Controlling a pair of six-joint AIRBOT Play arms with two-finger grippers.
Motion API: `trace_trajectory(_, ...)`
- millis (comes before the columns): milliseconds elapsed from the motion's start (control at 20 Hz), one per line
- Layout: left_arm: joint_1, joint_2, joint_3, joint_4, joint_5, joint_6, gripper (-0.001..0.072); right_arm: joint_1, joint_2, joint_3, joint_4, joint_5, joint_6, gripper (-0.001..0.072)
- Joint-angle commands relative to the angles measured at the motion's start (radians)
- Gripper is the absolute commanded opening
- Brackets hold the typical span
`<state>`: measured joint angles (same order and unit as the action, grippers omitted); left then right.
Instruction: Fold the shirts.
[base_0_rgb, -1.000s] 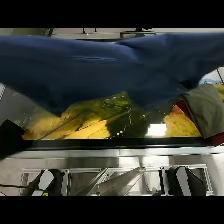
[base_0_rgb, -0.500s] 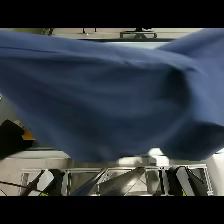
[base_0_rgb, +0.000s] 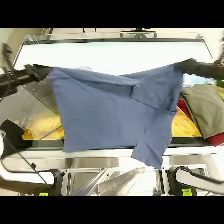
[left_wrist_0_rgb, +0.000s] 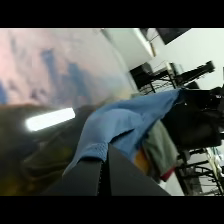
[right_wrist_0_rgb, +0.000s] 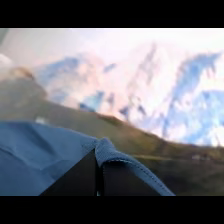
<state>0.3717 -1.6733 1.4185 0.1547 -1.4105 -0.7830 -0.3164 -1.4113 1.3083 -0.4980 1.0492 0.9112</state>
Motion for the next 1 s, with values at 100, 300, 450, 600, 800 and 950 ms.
trace_trajectory(100,-0.011,-0.362,0.236,0.062,0.094,0.000,0.0014,0.044,-0.333,-0.014,0.218,-0.194,-0.179,0.0011)
trace_trajectory(300,-0.024,-0.523,0.444,0.064,0.107,-0.049,0.0014,0.044,-0.449,0.076,0.369,-0.239,-0.261,0.0011)
trace_trajectory(450,-0.054,-0.597,0.550,0.064,0.088,-0.056,0.0013,0.043,-0.502,0.164,0.368,-0.241,-0.261,0.0011)
trace_trajectory(600,-0.067,-0.616,0.609,0.093,0.076,-0.057,0.0006,0.029,-0.505,0.186,0.350,-0.241,-0.260,0.0011)
trace_trajectory(800,-0.066,-0.616,0.608,0.234,0.057,-0.110,0.0006,-0.014,-0.505,0.186,0.222,-0.122,-0.221,0.0011)
trace_trajectory(950,-0.092,-0.616,0.565,0.303,0.087,-0.116,0.0005,-0.013,-0.506,0.185,0.065,-0.113,-0.151,0.0011)
